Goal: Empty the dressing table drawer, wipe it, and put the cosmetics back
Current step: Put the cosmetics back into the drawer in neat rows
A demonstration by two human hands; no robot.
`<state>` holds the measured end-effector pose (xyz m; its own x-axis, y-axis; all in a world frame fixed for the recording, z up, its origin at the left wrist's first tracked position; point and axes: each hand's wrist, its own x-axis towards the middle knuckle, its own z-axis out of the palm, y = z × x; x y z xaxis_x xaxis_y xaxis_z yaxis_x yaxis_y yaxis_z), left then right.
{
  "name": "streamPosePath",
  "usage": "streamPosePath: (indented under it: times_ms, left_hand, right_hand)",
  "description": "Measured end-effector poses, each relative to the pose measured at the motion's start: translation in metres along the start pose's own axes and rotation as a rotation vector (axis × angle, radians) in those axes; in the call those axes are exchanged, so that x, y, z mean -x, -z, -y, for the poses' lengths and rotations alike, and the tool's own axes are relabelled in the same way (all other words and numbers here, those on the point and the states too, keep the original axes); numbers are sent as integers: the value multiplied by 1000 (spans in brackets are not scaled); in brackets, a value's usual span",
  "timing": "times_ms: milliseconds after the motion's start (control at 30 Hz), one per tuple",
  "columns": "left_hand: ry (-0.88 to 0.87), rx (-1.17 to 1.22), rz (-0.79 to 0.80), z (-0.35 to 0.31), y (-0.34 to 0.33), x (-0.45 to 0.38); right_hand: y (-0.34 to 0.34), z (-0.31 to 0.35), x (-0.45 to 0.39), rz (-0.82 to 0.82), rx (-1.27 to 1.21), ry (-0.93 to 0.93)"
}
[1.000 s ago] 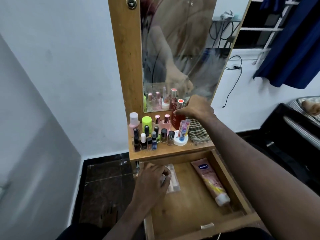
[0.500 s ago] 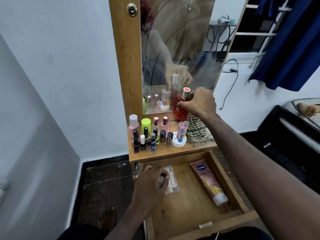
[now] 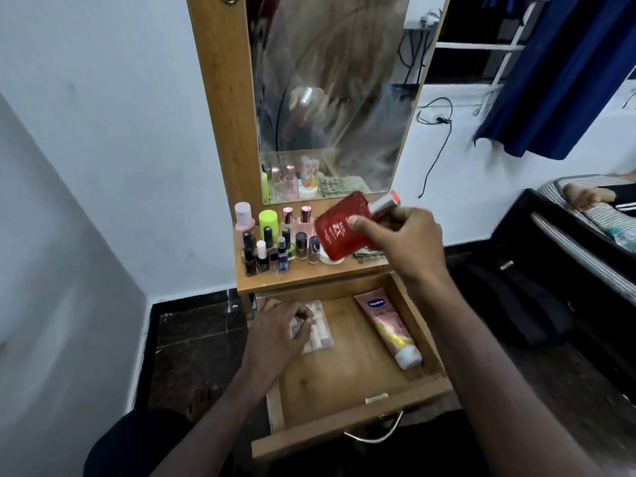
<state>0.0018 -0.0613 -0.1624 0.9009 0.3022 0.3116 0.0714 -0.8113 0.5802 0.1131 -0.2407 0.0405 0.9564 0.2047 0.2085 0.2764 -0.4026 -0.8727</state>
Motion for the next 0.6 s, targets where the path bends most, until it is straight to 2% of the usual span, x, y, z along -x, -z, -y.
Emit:
streamPosePath:
  times_ms: [133,400,500,600]
  left_hand:
    - [26,36,-10,0,0,0]
    - [144,73,-179,-5,6,4]
    - [163,7,-69,-6,7,3]
    - [43,-202,131,-1,5,0]
  right_hand:
    - [-24,-54,41,82,-46,-130]
    - [-73,-137,54,230,-215,-419]
    - [-92,-147,50,277,-251,-464]
    - [-106,-146,51,317,-244,-448]
